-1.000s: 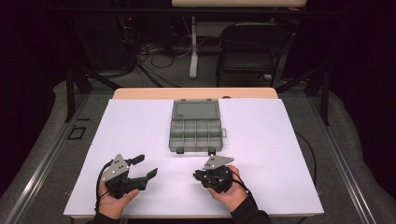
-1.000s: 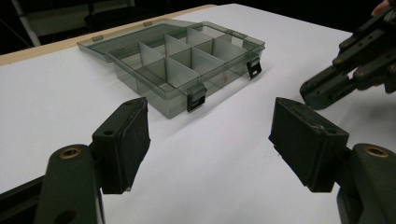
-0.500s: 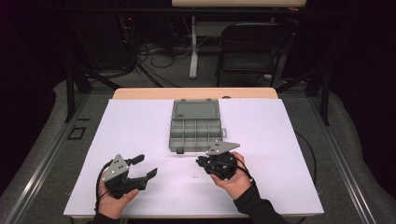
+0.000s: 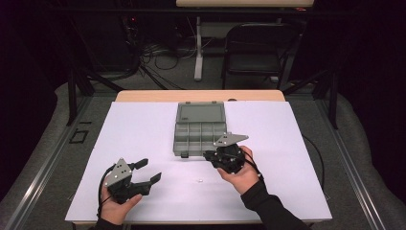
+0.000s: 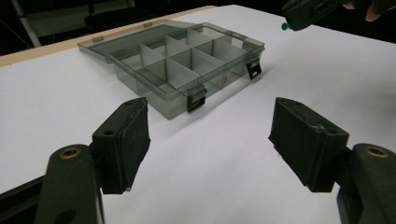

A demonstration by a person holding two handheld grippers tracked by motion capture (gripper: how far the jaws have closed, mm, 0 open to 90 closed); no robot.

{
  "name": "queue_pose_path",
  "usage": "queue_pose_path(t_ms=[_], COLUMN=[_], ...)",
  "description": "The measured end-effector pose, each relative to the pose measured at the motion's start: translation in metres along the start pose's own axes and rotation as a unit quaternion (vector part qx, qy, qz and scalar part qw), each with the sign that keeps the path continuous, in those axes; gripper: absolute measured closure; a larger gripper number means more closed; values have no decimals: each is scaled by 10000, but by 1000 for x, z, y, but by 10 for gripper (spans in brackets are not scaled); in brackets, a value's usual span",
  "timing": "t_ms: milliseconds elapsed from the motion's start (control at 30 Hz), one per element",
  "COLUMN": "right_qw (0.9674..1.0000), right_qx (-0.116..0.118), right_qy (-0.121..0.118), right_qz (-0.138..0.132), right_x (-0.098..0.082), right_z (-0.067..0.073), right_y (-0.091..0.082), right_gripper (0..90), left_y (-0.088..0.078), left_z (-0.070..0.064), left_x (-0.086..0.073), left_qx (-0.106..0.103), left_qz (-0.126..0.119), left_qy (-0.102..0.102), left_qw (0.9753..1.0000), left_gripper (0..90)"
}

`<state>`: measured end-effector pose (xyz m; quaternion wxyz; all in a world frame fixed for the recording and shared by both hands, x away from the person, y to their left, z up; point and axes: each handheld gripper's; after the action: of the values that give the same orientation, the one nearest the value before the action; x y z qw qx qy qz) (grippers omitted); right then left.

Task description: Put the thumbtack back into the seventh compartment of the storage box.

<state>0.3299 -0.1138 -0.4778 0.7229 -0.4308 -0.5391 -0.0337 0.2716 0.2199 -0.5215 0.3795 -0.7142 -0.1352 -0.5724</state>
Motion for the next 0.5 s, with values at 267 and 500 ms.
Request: queue_pose_path(t_ms=[267, 500], right_qw=[9999, 9993], right_qx=[-125, -303], right_qy=[79, 173], right_qz=[29, 96], right_x=[10, 14], right_z=[-9, -22], right_y=[4, 11], right_gripper=[831, 831], left_y=[0, 0], left_z=[0, 0], left_x=[0, 0], left_qx=[-1, -14], left_qz=[-1, 1], left_qy=[0, 6], left_qw=[10000, 10000], left_gripper=[281, 281])
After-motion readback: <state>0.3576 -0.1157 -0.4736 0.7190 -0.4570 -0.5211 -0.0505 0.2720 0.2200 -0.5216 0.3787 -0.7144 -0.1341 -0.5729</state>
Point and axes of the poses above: each handheld gripper's, and its own axes: y roughly forward along the jaws, x roughly out of its top, z roughly to its left, and after that the axes turned 1 degree about -y, right-handed
